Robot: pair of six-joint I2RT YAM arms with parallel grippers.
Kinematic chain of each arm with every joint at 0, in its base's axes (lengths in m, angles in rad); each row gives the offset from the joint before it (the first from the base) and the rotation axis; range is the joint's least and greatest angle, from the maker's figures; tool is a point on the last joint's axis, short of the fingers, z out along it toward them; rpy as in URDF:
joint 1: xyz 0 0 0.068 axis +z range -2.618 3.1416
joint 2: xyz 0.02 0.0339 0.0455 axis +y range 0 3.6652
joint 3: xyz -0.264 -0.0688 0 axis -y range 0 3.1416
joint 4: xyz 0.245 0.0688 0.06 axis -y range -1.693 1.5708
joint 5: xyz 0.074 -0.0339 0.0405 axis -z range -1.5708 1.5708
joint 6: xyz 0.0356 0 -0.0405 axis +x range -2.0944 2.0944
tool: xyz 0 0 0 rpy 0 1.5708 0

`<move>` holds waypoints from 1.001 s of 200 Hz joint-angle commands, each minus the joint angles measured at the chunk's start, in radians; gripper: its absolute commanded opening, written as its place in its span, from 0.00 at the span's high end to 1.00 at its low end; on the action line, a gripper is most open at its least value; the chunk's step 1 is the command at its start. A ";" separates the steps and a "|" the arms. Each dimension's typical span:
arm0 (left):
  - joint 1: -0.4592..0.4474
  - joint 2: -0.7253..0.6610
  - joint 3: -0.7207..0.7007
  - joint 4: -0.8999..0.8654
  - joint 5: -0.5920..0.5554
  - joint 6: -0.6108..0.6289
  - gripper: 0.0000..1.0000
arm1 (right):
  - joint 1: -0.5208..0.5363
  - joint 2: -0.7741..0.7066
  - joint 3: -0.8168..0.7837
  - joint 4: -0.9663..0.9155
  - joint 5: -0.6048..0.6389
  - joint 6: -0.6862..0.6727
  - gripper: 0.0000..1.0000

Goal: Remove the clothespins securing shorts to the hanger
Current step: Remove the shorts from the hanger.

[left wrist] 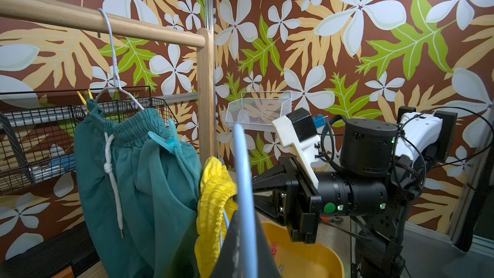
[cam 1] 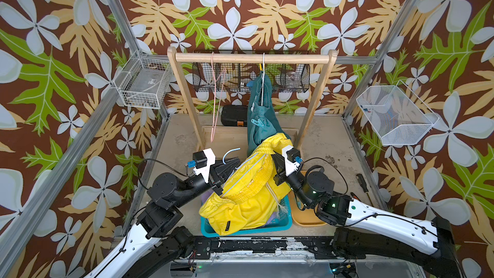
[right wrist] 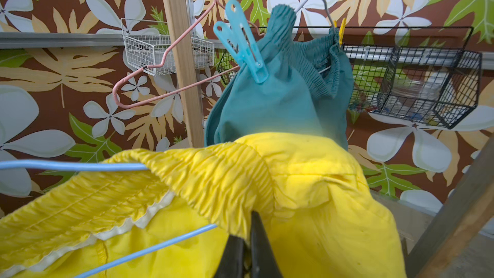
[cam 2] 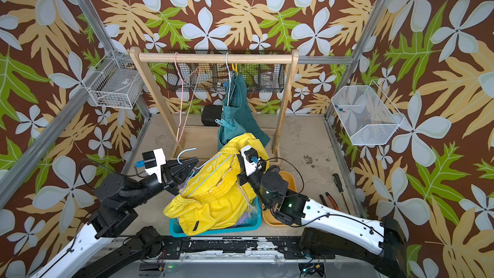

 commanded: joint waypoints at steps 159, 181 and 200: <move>0.001 0.056 -0.044 0.042 0.504 0.052 1.00 | -0.172 0.104 0.402 -0.466 -0.122 -0.075 1.00; 0.000 0.056 -0.045 0.043 0.531 0.057 1.00 | -0.235 0.158 0.476 -0.532 -0.181 -0.075 1.00; 0.001 0.033 -0.050 0.042 0.519 0.072 1.00 | -0.314 0.192 0.527 -0.580 -0.256 -0.067 1.00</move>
